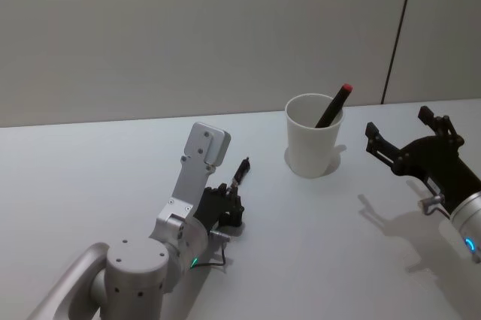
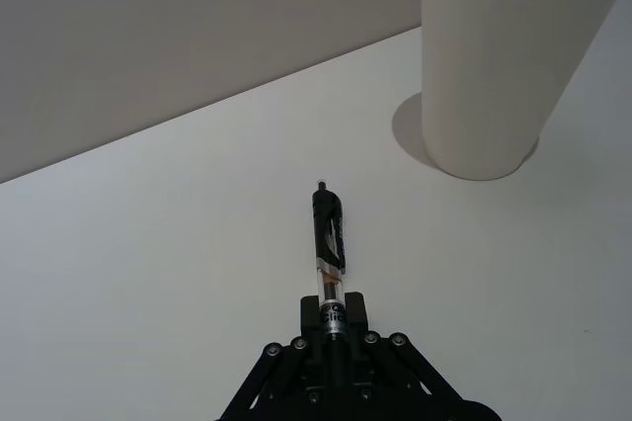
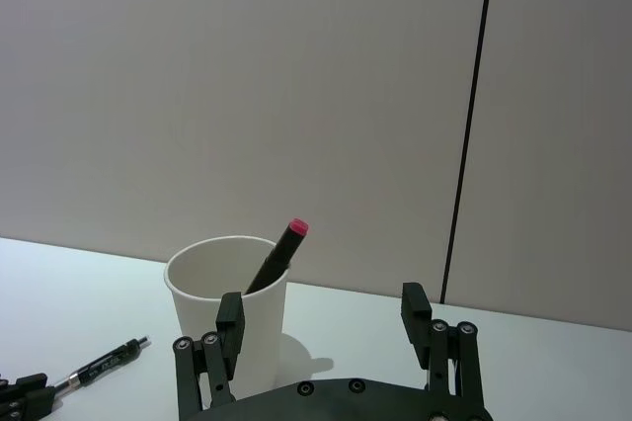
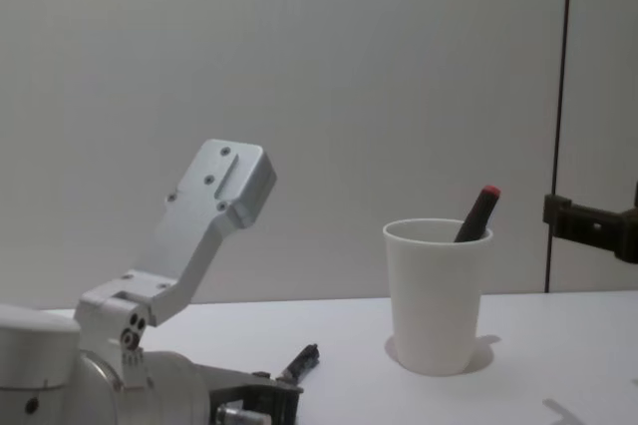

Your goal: Place the pen into the pen holder.

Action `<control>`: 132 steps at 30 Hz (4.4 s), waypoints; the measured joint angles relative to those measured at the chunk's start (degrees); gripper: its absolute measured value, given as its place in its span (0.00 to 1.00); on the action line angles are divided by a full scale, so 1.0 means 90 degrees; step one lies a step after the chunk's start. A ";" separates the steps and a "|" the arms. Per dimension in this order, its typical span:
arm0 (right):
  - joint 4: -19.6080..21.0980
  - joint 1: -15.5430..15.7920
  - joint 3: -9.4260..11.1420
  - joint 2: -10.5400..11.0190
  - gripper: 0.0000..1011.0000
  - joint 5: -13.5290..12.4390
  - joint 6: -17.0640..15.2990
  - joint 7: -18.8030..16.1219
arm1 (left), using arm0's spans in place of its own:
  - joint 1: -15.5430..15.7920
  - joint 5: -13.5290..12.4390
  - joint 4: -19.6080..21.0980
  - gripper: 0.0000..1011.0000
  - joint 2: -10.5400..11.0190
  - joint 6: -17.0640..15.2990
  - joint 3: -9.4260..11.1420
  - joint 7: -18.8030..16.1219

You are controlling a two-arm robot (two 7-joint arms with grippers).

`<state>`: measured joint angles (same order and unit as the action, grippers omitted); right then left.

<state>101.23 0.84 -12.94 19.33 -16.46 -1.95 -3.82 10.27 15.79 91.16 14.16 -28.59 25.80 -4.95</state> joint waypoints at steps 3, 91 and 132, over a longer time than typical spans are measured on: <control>0.0000 0.0000 0.0000 0.0000 0.99 0.0000 0.0000 0.0000 | -0.0001 -0.0001 -0.0001 0.14 0.0000 0.0010 -0.0004 0.0019; 0.0000 0.0000 0.0000 0.0000 0.99 0.0000 0.0000 0.0000 | -0.0144 0.2139 0.0728 0.14 0.0414 0.3202 -0.0600 0.3664; 0.0000 0.0000 0.0000 0.0000 0.99 0.0000 0.0000 0.0000 | 0.0487 0.1179 -0.0289 0.14 -0.0265 0.3528 -0.0161 0.3751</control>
<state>101.23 0.84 -12.94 19.34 -16.47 -1.95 -3.83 14.65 26.40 88.57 11.77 3.16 24.35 28.81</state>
